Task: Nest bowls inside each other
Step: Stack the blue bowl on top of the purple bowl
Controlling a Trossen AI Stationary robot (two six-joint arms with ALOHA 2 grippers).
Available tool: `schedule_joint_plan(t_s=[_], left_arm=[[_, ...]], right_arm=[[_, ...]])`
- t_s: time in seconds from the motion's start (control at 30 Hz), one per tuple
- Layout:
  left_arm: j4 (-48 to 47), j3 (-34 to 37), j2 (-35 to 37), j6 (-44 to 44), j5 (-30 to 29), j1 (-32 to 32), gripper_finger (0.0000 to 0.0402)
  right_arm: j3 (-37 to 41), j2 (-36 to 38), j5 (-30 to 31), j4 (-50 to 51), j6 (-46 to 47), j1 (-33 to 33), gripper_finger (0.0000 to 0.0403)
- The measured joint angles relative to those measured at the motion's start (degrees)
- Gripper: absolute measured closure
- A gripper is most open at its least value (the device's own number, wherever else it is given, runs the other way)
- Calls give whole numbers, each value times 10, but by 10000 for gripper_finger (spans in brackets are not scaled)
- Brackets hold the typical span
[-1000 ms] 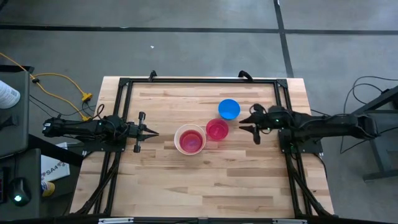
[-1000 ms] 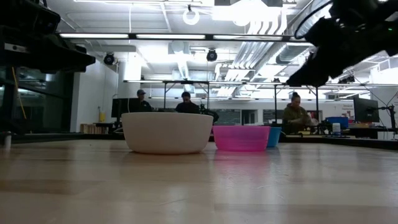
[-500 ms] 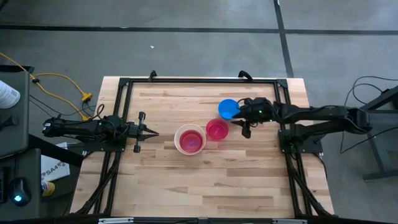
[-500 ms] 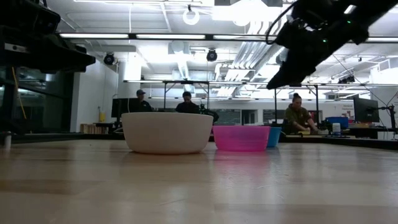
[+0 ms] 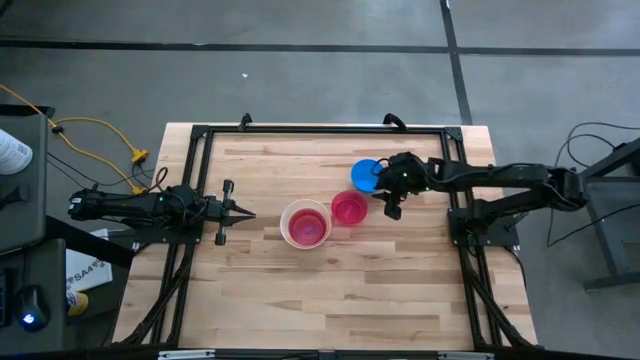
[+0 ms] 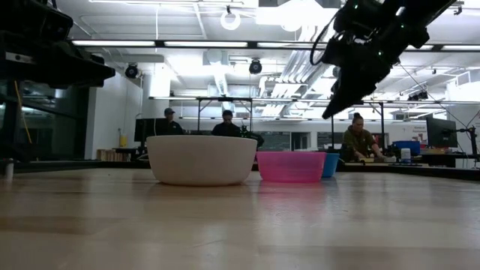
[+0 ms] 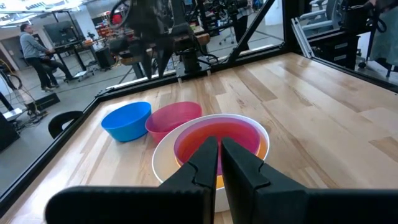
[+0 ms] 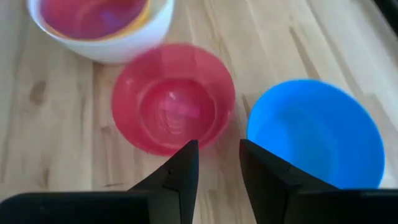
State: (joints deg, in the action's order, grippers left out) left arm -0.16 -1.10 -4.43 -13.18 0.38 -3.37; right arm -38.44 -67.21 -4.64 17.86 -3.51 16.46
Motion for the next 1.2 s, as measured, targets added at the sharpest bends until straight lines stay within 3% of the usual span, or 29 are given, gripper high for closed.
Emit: schedule_joint_plan(t_s=[0.3, 0.7, 0.97, 1.2], left_arm=[[0, 0, 0, 0, 0, 0, 382], [0, 0, 0, 0, 0, 0, 382], [0, 0, 0, 0, 0, 0, 382], [0, 0, 0, 0, 0, 0, 382]], right_arm=[[-9, -46, 1, 16, -49, 13, 293], [-112, -103, 15, 150, -143, 13, 293], [-135, -150, 21, 155, -167, 13, 293], [-135, -176, 61, 154, -179, 19, 293]])
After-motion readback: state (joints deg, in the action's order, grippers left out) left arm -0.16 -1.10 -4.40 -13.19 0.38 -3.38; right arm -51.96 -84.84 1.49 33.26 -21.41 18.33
